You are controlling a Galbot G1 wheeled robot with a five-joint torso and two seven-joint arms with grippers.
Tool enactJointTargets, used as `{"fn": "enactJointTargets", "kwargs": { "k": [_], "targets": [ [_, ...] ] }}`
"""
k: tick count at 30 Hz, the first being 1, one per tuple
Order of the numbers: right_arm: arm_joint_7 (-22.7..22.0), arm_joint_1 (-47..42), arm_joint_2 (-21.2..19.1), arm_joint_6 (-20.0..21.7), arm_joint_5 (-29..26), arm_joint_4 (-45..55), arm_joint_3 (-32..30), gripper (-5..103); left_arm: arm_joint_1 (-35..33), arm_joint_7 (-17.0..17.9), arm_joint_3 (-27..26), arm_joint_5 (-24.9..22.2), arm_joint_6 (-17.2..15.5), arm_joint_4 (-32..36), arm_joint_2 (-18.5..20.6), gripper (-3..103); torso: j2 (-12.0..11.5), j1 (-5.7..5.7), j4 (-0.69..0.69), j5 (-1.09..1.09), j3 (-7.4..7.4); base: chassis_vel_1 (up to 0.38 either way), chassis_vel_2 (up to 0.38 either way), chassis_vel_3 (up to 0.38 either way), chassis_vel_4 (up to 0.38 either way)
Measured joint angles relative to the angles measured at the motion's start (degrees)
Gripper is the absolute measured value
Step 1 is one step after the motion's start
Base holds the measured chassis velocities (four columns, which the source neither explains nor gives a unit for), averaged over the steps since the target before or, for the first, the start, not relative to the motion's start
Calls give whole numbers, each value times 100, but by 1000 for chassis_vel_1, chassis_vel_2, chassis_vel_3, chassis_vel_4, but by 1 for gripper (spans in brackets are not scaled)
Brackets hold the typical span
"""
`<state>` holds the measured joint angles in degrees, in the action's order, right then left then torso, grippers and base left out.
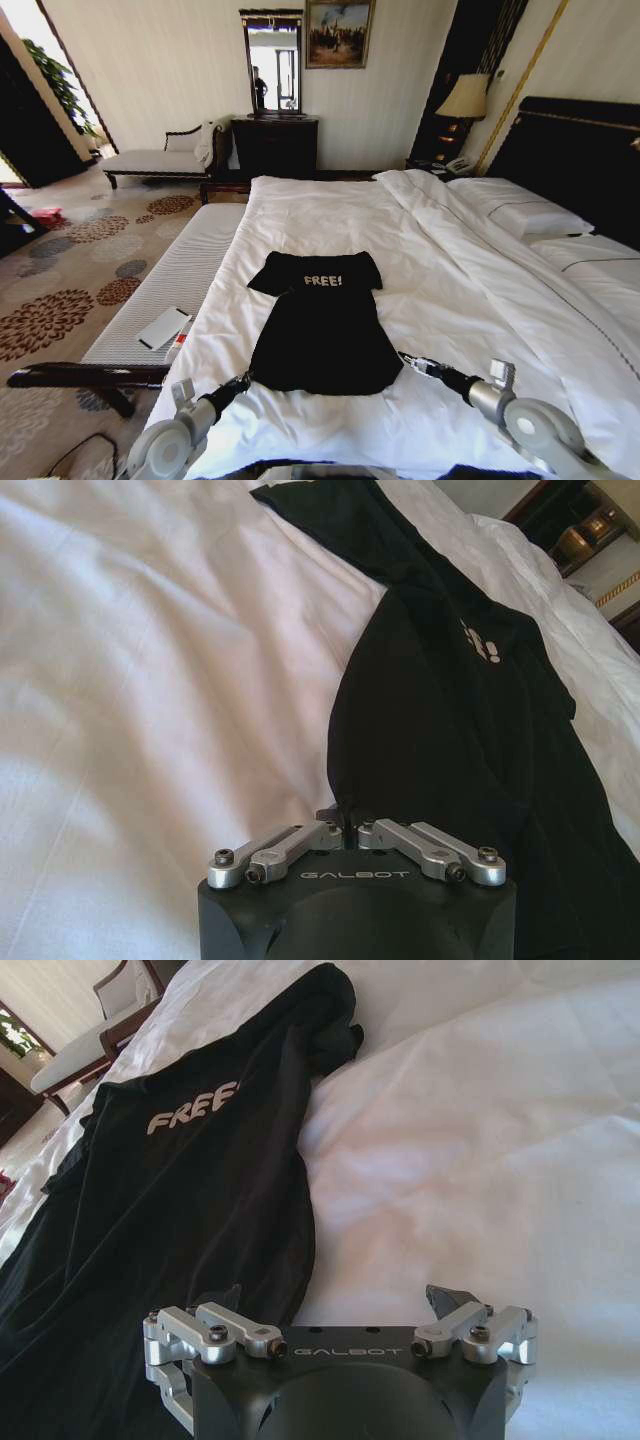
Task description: Fold the clothes on the bed.
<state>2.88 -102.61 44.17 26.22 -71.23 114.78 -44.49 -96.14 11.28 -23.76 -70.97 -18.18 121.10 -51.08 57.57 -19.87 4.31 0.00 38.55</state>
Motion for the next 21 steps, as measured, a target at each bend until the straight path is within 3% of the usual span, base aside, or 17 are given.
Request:
{"fn": "enactJointTargets", "kwargs": {
  "k": [10, 13, 15, 18, 21],
  "targets": [
    [18, 1, -6, 80, 99, 119, 240, 102, -103, -3, -75, -2, 0, 116, -9, 2, 0, 0, 0, 0, 0, 0, 0, 0, 0],
    [39, -28, 21, 81, 202, 195, 305, 88, -115, -16, -99, -2, 0, 96, -16, 2, 0, 0, 1, 0, 0, 0, 0, 0, 0],
    [38, -29, 27, 81, 209, 210, 314, 88, -115, -18, -99, -2, 0, 90, -20, 2, 0, 0, 1, 0, 0, 0, 0, 0, 0],
    [25, -46, 27, 82, 270, 251, 332, 73, -117, -32, -112, -1, 0, 70, -31, 2, 0, 0, 1, 0, 0, 0, 0, 0, 0],
    [16, -46, 23, 82, 292, 251, 335, 67, -125, -42, -118, -1, 2, 66, -34, 2, 0, 0, 1, 0, 0, 0, 0, 0, 0]
  ]
}}
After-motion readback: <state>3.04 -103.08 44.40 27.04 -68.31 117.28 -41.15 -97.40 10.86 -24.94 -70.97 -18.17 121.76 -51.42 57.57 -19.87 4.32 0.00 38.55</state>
